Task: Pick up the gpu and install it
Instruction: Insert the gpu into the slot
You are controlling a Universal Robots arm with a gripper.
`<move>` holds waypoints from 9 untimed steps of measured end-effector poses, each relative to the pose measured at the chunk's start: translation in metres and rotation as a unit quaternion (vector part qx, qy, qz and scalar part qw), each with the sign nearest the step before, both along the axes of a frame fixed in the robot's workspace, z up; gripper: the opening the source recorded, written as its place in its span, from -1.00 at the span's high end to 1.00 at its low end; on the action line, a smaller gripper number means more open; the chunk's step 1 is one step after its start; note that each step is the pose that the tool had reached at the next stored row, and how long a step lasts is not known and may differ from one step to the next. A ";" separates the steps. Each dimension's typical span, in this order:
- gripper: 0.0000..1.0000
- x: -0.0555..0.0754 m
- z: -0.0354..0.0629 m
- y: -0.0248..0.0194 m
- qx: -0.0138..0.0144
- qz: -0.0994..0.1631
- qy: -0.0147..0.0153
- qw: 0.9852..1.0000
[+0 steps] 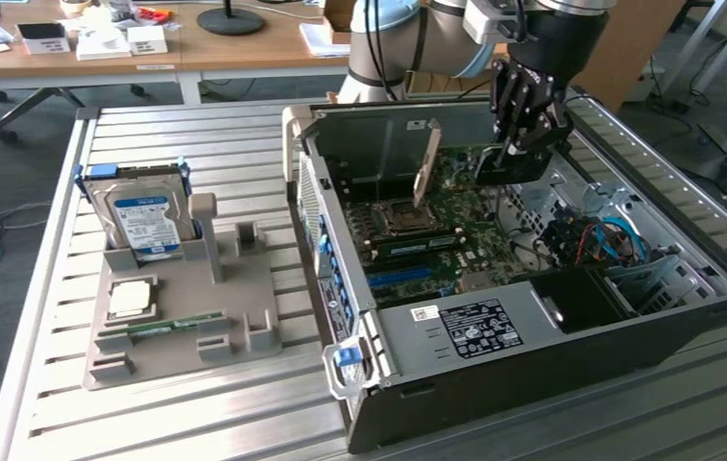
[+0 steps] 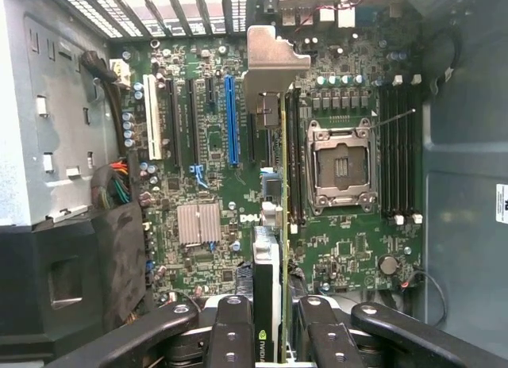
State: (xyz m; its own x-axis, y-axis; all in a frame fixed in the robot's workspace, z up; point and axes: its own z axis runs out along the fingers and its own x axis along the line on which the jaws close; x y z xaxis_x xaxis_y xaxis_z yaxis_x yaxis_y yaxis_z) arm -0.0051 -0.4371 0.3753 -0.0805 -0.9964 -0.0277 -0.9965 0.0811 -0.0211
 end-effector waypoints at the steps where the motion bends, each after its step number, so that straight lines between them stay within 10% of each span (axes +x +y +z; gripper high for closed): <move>1: 0.47 0.000 -0.0001 0.0000 0.000 0.000 0.000 1.000; 9: 0.47 0.000 -0.0013 0.0000 0.000 0.000 0.000 1.000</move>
State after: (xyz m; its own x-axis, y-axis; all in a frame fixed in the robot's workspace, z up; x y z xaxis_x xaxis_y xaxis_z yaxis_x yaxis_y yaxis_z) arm -0.0052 -0.4371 0.3740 -0.0804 -0.9964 -0.0281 -0.9965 0.0810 -0.0212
